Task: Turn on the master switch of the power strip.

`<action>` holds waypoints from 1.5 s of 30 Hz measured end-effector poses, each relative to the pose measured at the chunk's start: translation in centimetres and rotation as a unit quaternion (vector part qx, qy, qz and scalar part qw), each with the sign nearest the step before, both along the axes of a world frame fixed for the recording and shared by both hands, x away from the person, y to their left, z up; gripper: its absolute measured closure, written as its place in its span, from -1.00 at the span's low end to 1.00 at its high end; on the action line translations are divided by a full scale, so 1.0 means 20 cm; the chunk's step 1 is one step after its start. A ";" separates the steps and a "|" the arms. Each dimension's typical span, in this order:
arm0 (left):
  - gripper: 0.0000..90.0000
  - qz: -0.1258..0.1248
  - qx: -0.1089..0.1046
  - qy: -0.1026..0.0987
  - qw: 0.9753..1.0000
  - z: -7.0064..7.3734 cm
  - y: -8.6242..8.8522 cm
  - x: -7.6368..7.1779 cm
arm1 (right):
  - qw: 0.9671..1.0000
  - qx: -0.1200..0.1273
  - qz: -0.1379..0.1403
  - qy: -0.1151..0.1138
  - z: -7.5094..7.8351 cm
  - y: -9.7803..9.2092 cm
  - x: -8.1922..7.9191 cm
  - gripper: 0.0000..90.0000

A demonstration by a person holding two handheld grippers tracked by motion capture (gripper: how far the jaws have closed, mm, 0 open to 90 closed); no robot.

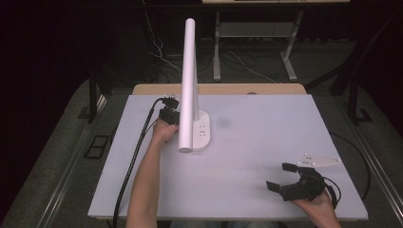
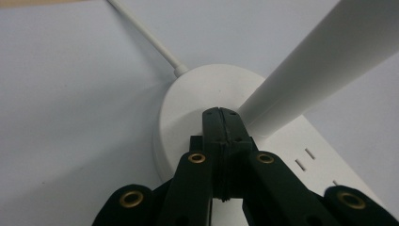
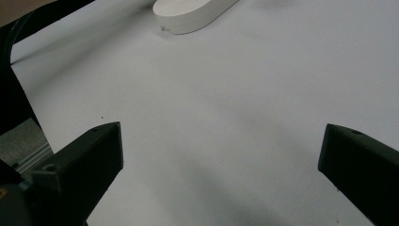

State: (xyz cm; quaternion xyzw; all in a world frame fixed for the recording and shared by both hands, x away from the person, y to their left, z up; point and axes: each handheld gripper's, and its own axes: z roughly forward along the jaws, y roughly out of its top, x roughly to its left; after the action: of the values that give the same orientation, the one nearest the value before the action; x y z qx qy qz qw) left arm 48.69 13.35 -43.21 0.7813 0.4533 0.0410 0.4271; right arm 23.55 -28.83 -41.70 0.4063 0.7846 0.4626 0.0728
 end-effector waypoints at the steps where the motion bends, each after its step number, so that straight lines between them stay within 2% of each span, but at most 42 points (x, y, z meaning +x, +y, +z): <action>1: 1.00 0.004 -0.004 0.002 1.000 0.00 0.00 0.00 | 1.000 0.001 -0.001 0.001 0.00 0.00 0.00 -1.00; 3: 1.00 0.004 0.000 0.003 1.000 0.01 -0.01 0.00 | 1.000 0.002 -0.002 0.002 0.00 0.00 0.00 -1.00; 6: 1.00 -0.004 0.018 -0.004 1.000 0.02 -0.01 0.00 | 1.000 0.003 -0.004 0.002 0.00 -0.01 0.01 -1.00; 7: 1.00 0.001 0.011 -0.003 1.000 0.02 -0.02 -0.01 | 1.000 0.004 -0.004 0.002 0.00 -0.01 0.01 -1.00; 9: 1.00 -0.001 0.017 -0.007 1.000 0.02 -0.02 -0.01 | 1.000 0.004 -0.003 0.002 0.00 -0.01 0.00 -1.00; 11: 1.00 -0.006 0.013 -0.010 1.000 0.03 -0.02 -0.01 | 1.000 0.003 -0.004 0.001 0.00 -0.01 0.00 -1.00; 15: 1.00 -0.015 0.037 -0.018 0.999 0.05 -0.02 -0.02 | 1.000 0.003 -0.003 0.002 0.00 0.00 0.00 -1.00; 18: 1.00 -0.016 0.040 -0.021 0.999 0.06 0.00 -0.03 | 1.000 0.003 -0.004 -0.001 0.00 -0.01 0.01 -1.00; 21: 1.00 -0.009 0.034 -0.035 0.999 0.09 0.01 -0.04 | 1.000 0.006 -0.004 0.004 0.00 -0.01 0.00 -1.00; 24: 1.00 -0.010 0.036 -0.042 0.998 0.13 0.01 -0.06 | 1.000 0.005 -0.005 0.002 0.00 -0.01 0.00 -1.00; 26: 1.00 -0.011 0.050 -0.047 0.998 0.15 0.02 -0.07 | 1.000 0.006 -0.007 0.001 0.00 -0.01 0.01 -1.00; 32: 1.00 -0.006 0.042 -0.058 0.997 0.19 0.08 -0.11 | 1.000 0.010 -0.013 0.001 0.00 -0.02 0.01 -1.00; 38: 1.00 0.005 0.020 -0.057 0.998 0.21 0.13 -0.16 | 1.000 0.008 -0.014 0.002 0.00 -0.01 0.01 -1.00; 40: 1.00 0.003 0.013 -0.061 0.998 0.23 0.14 -0.18 | 1.000 0.008 -0.015 0.002 0.00 -0.02 0.01 -1.00; 42: 1.00 0.002 0.015 -0.064 0.998 0.24 0.15 -0.20 | 1.000 0.008 -0.015 0.002 0.00 -0.02 0.01 -1.00; 45: 1.00 0.010 0.006 -0.075 0.997 0.26 0.17 -0.23 | 1.000 0.009 -0.016 0.002 0.00 -0.02 0.01 -1.00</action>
State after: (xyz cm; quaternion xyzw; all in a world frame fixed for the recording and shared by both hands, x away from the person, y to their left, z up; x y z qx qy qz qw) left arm 44.12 16.71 -38.04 0.7737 0.4276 0.1069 0.4551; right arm 23.74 -29.17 -41.79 0.4201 0.7743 0.4673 0.0748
